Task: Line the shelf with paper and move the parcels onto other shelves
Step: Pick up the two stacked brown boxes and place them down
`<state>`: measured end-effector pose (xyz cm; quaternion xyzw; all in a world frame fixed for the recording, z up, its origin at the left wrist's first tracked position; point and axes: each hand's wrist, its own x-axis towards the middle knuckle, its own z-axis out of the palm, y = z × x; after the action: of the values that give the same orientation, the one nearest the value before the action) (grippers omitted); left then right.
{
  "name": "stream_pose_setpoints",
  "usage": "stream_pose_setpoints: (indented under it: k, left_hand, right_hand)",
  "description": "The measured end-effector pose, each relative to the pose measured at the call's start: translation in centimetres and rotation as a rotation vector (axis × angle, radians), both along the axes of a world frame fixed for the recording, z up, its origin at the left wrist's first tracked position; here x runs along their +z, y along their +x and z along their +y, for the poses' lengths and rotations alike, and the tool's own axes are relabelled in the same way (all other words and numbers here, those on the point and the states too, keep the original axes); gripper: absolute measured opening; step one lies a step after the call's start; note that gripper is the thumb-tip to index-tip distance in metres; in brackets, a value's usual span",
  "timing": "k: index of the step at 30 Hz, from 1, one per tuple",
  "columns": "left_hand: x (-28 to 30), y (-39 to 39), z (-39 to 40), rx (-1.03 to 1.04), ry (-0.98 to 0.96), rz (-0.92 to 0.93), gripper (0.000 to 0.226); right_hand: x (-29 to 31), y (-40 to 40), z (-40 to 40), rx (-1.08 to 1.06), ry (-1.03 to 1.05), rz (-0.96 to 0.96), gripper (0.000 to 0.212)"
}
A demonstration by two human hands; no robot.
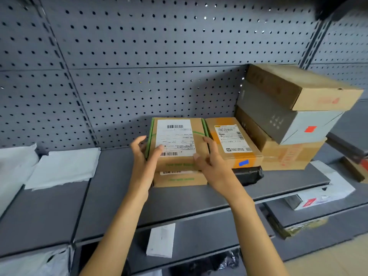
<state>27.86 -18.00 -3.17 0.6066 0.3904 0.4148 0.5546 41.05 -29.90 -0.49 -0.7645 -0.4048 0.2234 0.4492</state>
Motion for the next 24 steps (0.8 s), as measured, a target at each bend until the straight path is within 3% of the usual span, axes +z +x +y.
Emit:
stream_pose_setpoints:
  k: [6, 10, 24]
  left_hand:
    - [0.3, 0.4, -1.0, 0.037, -0.15, -0.012, 0.034]
    - [1.0, 0.8, -1.3, 0.074, -0.178, -0.043, 0.032]
    - [5.9, -4.2, -2.0, 0.23, -0.037, -0.198, 0.028]
  right_hand:
    - [0.4, -0.3, 0.1, 0.043, 0.019, 0.026, 0.064]
    - [0.5, -0.8, 0.6, -0.027, 0.036, -0.105, 0.068]
    - [6.2, -4.4, 0.5, 0.049, 0.044, -0.352, 0.071]
